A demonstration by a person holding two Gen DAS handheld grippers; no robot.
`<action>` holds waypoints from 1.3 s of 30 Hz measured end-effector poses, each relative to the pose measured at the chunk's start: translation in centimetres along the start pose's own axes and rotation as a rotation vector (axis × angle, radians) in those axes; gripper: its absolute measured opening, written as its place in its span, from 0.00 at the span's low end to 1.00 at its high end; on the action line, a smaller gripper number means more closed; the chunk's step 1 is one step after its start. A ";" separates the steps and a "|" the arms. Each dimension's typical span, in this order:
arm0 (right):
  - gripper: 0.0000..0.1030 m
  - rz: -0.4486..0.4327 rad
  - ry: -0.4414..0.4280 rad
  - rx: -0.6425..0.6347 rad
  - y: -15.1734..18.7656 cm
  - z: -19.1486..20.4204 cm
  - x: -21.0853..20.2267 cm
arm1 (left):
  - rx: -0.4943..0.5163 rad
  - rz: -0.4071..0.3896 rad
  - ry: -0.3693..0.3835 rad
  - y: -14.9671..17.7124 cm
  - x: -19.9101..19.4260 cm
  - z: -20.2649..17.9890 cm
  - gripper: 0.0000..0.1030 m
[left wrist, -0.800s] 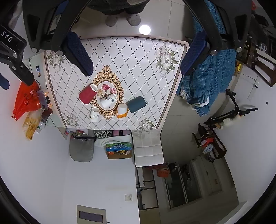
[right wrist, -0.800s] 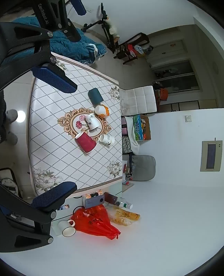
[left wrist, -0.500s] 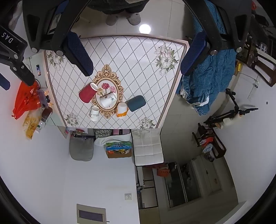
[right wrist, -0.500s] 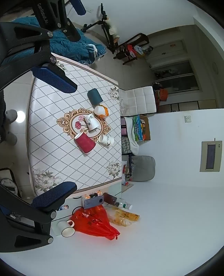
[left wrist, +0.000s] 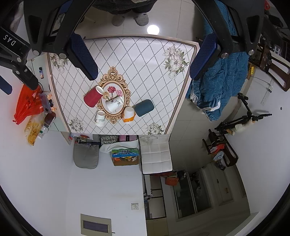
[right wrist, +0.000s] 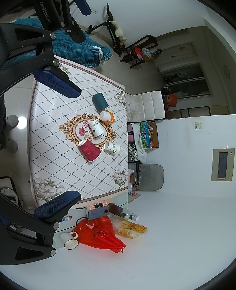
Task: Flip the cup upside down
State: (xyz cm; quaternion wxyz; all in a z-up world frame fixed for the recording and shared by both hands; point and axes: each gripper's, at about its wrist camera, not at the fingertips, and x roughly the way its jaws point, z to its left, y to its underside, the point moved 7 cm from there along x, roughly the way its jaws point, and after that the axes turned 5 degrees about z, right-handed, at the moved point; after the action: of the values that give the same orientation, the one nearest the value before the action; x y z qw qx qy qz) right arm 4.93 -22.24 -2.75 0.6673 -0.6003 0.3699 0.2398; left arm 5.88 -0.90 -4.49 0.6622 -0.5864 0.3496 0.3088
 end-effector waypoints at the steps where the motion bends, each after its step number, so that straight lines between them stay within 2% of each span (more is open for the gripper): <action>1: 1.00 0.000 0.000 0.000 0.0 0.0 0.0 | 0.000 0.000 0.000 0.0 0.0 0.0 1.00; 39: 1.00 0.001 -0.002 0.002 -0.4 0.7 0.3 | -0.003 -0.009 0.006 0.3 -0.7 0.0 1.00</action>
State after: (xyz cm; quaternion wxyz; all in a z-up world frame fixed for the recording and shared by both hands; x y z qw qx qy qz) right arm 5.58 -21.69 -2.73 0.6679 -0.5994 0.3700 0.2404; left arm 5.21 -0.90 -4.10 0.6617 -0.5897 0.3485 0.3048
